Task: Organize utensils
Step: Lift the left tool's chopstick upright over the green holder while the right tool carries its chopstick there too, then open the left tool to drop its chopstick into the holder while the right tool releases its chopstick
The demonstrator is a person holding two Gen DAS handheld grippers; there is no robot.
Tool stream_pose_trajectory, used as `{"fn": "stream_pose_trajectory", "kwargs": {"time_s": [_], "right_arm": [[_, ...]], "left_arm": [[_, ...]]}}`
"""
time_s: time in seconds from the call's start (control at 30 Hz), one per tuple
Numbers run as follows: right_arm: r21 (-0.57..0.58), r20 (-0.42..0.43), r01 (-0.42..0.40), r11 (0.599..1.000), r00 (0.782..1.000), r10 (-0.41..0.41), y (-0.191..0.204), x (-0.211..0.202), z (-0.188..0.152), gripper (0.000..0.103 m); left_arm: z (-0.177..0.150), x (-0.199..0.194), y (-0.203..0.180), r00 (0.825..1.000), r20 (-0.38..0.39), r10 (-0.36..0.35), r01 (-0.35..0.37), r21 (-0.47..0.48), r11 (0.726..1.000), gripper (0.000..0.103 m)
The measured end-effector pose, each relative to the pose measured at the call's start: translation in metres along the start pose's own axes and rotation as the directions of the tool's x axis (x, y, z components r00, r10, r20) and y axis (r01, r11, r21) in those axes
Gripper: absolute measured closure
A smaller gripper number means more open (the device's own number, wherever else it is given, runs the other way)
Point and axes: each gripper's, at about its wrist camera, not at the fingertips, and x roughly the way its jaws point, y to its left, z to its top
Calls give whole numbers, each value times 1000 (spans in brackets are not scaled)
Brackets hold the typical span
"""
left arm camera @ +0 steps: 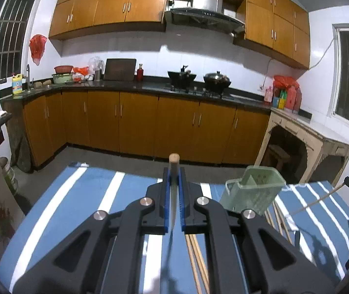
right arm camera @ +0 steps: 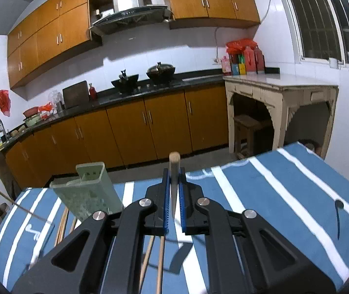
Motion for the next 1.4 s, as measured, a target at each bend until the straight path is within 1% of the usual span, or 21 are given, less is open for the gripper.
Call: {"fn": "stream_pose_trajectory", "kwargs": {"time_s": [0.17,0.27,0.33,0.47,0.6,0.73,0.83,1.0,1.1,1.17,1.4], "right_arm": [[1,65,-33,999,997,33,11,-5,33,95],[1,116,-66,998,991,65,20,-13,55,96],[3,151,-90,996,984,89,27,-19,68,95],[20,237,-154,988,961,145,42,-33,95,95],[30,270,-204,978,944,189,51,-34,102,96],[30,267,-248,968,936,232,62,-23,98,95],[16,253,-262,965,935,250,72,-14,90,95],[-17,193,-240,971,952,239,81,7,74,95],[-13,158,-230,973,961,229,81,18,67,95],[-11,140,-227,974,964,226,80,24,66,96],[-43,104,-213,976,971,217,89,34,61,95]], "left_arm": [[30,-5,0,998,44,-40,42,-32,999,96],[49,-11,-5,994,82,-67,70,-32,997,96],[63,-18,-12,989,113,-92,96,-30,995,96],[90,-30,-27,976,174,-133,139,-24,990,96],[106,-33,-43,962,200,-184,194,-31,980,96],[105,-22,-57,958,177,-226,238,-50,970,96],[99,-9,-60,959,151,-238,250,-63,966,96],[83,15,-67,968,95,-233,240,-63,969,96],[74,32,-69,973,56,-223,226,-64,972,96],[70,44,-71,975,31,-219,221,-68,973,96],[64,60,-78,980,-4,-201,200,-43,979,96]]}}
